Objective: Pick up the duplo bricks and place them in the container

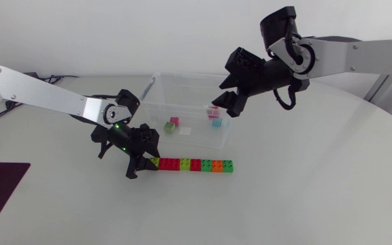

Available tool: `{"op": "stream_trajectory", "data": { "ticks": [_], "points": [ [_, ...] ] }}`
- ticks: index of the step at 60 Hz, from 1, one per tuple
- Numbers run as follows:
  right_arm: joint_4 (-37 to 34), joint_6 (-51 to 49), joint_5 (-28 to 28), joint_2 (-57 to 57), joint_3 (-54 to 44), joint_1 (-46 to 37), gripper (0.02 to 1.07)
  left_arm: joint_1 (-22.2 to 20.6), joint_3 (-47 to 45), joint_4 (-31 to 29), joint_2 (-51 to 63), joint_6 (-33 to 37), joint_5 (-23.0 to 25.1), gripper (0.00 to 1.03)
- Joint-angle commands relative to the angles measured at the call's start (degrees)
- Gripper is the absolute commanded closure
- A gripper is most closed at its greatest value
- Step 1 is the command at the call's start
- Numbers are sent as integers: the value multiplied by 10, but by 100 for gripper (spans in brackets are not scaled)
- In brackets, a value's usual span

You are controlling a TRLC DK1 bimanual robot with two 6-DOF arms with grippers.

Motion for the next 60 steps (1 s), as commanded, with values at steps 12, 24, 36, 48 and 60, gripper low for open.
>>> {"op": "stream_trajectory", "data": {
  "ticks": [12,24,36,48,60],
  "points": [
    [-14,0,-9,-114,-48,-15,6,33,-10,-83,-102,14,-21,71],
    [-70,-77,-50,-200,-165,-53,6,34,26,-115,-262,-18,15,71],
    [-72,-144,-70,-201,-280,-81,7,17,96,-53,-281,-122,60,71],
    [-18,-167,-68,-78,-303,-67,7,3,146,47,-176,-206,60,71],
    [31,-161,-57,27,-274,-41,7,-5,215,49,-74,-213,49,71]
  ]
}}
